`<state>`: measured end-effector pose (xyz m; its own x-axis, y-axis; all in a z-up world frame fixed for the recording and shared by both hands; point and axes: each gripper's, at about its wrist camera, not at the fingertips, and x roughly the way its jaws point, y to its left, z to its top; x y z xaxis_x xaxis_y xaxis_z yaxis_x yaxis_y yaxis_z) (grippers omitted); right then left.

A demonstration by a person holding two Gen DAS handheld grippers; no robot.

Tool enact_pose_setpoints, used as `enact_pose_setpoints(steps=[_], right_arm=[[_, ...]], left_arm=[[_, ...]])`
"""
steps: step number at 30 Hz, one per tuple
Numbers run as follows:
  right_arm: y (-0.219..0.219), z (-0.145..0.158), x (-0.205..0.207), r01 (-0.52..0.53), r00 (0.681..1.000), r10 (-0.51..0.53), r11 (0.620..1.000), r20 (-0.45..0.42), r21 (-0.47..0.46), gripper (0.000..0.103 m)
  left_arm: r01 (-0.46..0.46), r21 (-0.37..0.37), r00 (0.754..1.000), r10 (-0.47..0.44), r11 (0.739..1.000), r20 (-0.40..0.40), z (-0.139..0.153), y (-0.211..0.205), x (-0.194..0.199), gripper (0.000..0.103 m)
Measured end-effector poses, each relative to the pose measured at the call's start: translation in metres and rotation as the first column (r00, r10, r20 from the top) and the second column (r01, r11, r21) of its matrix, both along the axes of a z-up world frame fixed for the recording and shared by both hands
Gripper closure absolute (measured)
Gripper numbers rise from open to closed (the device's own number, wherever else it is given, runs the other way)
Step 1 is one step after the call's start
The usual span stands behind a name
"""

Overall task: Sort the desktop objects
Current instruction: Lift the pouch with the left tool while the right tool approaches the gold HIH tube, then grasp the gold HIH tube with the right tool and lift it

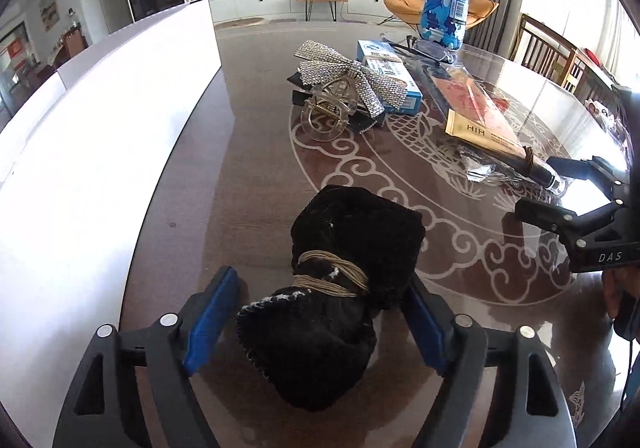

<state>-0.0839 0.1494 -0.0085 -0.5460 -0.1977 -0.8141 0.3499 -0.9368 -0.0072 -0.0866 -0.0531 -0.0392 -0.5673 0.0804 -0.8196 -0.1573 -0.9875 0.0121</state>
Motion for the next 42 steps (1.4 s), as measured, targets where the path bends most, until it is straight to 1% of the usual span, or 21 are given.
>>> enact_pose_setpoints(steps=[2,3,10,12,15,17,18,20,21,22,23,24,25,27,30,33,35,36,37,38,42], right_arm=[[0.001,0.0,0.0,0.0,1.0,0.0,1.0,0.0,0.0,0.0],[0.0,0.0,0.0,0.0,1.0,0.0,1.0,0.0,0.0,0.0],[0.0,0.0,0.001,-0.003,1.0,0.003,1.0,0.001,-0.001,0.0],[-0.004,0.002,0.004,-0.046,0.999,0.046,0.999,0.009,0.011,0.0],[-0.018,0.007,0.008,-0.115,0.993,0.116,0.99,-0.007,0.081,0.0],[-0.024,0.012,0.006,-0.138,0.99,0.139,0.987,-0.006,0.085,0.002],[-0.026,0.014,0.004,-0.137,0.99,0.138,0.987,-0.003,0.085,0.005],[-0.027,0.014,-0.002,-0.132,0.991,0.131,0.989,0.023,0.068,0.019],[-0.026,0.014,-0.005,-0.13,0.991,0.127,0.991,0.05,0.045,0.035],[-0.025,0.013,-0.006,-0.13,0.989,0.128,0.991,0.072,0.026,0.047],[-0.026,0.014,-0.005,-0.133,0.989,0.13,0.991,0.073,0.023,0.052],[-0.027,0.015,-0.002,-0.139,0.987,0.137,0.99,0.079,0.023,0.064],[-0.028,0.018,0.002,-0.15,0.985,0.148,0.989,0.085,0.014,0.072],[-0.028,0.022,0.016,-0.171,0.98,0.172,0.985,0.102,-0.019,0.072],[-0.025,0.021,0.043,-0.186,0.975,0.188,0.982,0.12,-0.027,0.072],[-0.017,0.017,0.066,-0.165,0.978,0.165,0.986,0.124,-0.017,0.071],[-0.014,0.016,0.074,-0.16,0.981,0.16,0.987,0.112,-0.01,0.06],[-0.014,0.015,0.074,-0.16,0.981,0.159,0.987,0.114,-0.007,0.044],[-0.014,0.014,0.074,-0.16,0.98,0.159,0.987,0.117,-0.004,0.039],[-0.015,0.015,0.072,-0.161,0.98,0.16,0.987,0.115,0.002,0.039],[-0.026,0.016,0.06,-0.181,0.974,0.173,0.983,0.148,0.041,0.039]], left_arm=[[-0.01,0.005,1.0,0.01,1.0,-0.026,-0.004,-0.007,0.005,0.009],[-0.012,0.014,0.999,0.013,1.0,-0.029,-0.005,-0.009,0.003,0.009],[-0.013,0.015,0.999,0.014,1.0,-0.031,-0.008,-0.009,0.004,0.008],[-0.012,0.014,0.999,0.012,1.0,-0.03,-0.007,-0.009,0.005,0.008],[-0.007,0.02,1.0,0.007,1.0,-0.025,-0.009,-0.005,0.0,0.007],[-0.006,0.021,1.0,0.006,1.0,-0.024,-0.009,-0.004,-0.001,0.007],[-0.006,0.021,1.0,0.006,1.0,-0.024,-0.009,-0.004,0.0,0.007],[-0.006,0.021,1.0,0.006,1.0,-0.024,-0.009,-0.004,-0.001,0.007],[-0.006,0.021,1.0,0.006,1.0,-0.024,-0.009,-0.004,0.0,0.007],[-0.006,0.02,1.0,0.006,1.0,-0.023,-0.009,-0.004,-0.001,0.006],[-0.006,0.02,1.0,0.006,1.0,-0.024,-0.009,-0.004,0.0,0.006],[-0.006,0.02,1.0,0.006,1.0,-0.023,-0.009,-0.004,0.0,0.005],[-0.006,0.02,1.0,0.006,1.0,-0.023,-0.009,-0.004,-0.001,0.005],[-0.006,0.019,1.0,0.006,1.0,-0.023,-0.009,-0.004,-0.001,0.005],[-0.007,0.015,1.0,0.007,1.0,-0.024,-0.009,-0.004,0.0,0.005],[-0.007,0.015,1.0,0.007,1.0,-0.024,-0.009,-0.004,0.0,0.005],[-0.006,0.014,1.0,0.007,1.0,-0.024,-0.009,-0.004,0.0,0.004],[-0.008,0.011,1.0,0.008,1.0,-0.024,-0.009,-0.004,0.0,0.004],[-0.01,0.007,1.0,0.01,1.0,-0.023,-0.01,-0.003,-0.002,0.003],[-0.013,0.007,1.0,0.013,1.0,-0.021,-0.01,-0.002,-0.002,0.0],[-0.006,0.006,1.0,0.006,1.0,-0.009,-0.011,-0.001,-0.003,0.0]])
